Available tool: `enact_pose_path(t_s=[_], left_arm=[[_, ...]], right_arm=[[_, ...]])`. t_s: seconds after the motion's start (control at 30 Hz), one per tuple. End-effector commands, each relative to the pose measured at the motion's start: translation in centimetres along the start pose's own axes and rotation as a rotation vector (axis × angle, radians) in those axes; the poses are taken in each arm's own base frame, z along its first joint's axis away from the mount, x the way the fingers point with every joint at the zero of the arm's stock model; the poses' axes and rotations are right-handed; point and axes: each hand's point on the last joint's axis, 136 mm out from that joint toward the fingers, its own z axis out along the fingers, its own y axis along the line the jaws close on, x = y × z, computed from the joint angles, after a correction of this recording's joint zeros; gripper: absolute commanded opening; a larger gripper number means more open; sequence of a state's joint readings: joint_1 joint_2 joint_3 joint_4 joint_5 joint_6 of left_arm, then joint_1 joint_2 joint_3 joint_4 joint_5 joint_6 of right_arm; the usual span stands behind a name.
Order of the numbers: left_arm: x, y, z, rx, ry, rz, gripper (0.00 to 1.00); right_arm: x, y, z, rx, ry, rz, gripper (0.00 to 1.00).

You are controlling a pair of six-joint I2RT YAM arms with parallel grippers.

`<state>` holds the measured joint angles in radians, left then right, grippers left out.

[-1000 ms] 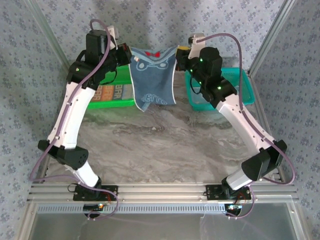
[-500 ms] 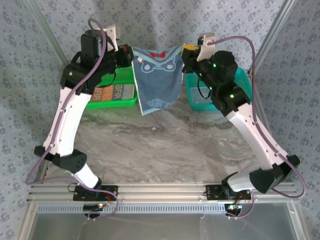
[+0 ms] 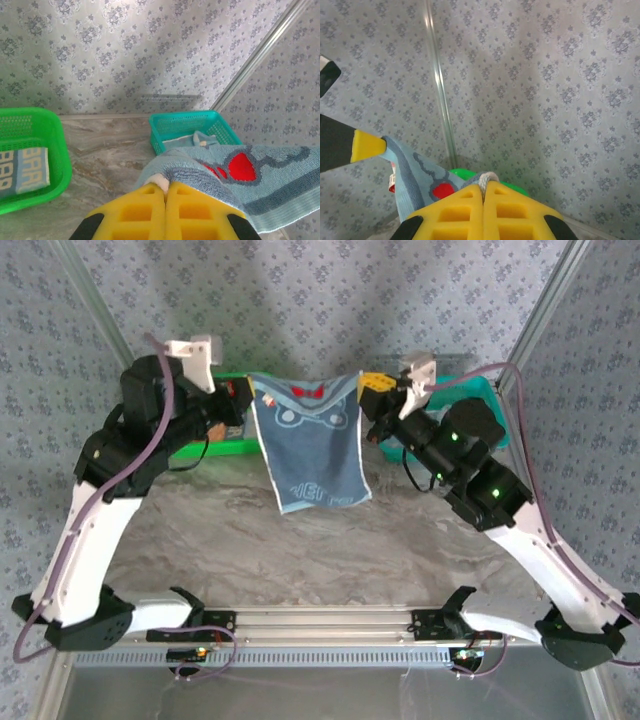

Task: Fold and stack the towels

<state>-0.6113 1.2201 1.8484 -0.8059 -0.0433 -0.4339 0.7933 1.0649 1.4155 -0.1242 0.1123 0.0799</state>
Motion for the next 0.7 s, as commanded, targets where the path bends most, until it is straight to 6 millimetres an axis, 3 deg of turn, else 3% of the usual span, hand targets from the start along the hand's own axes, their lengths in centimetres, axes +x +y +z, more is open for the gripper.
enact_pose_path(t_s=[0.0, 0.17, 0.33, 0.43, 0.53, 0.67], left_arm=[[-0.7, -0.8, -3.0, 0.036, -0.078, 0.033, 0.0], [1.0, -1.0, -5.6, 0.065, -0.063, 0.019, 0.0], [2.2, 0.3, -5.1, -0.001, -0.023, 0.03, 0.0], [3.3, 1.2, -2.2, -0.061, 0.042, 0.059, 0.0], [4.2, 1.8, 1.5, -0.074, 0.111, 0.038, 0.0], [4.6, 3.8, 7.3, -0.058, 0.168, -0.029, 0.0]], right_arm=[[-0.4, 0.7, -2.3, 0.018, -0.021, -0.03, 0.0], [0.0, 2.4, -4.2, -0.006, 0.0, -0.005, 0.0], [1.8, 2.0, -3.9, 0.032, 0.063, 0.026, 0.0], [3.5, -0.5, -2.3, 0.104, 0.115, 0.036, 0.0], [5.5, -3.7, -0.5, 0.135, 0.163, 0.153, 0.0], [8.4, -8.0, 2.7, 0.167, 0.201, 0.237, 0.0]])
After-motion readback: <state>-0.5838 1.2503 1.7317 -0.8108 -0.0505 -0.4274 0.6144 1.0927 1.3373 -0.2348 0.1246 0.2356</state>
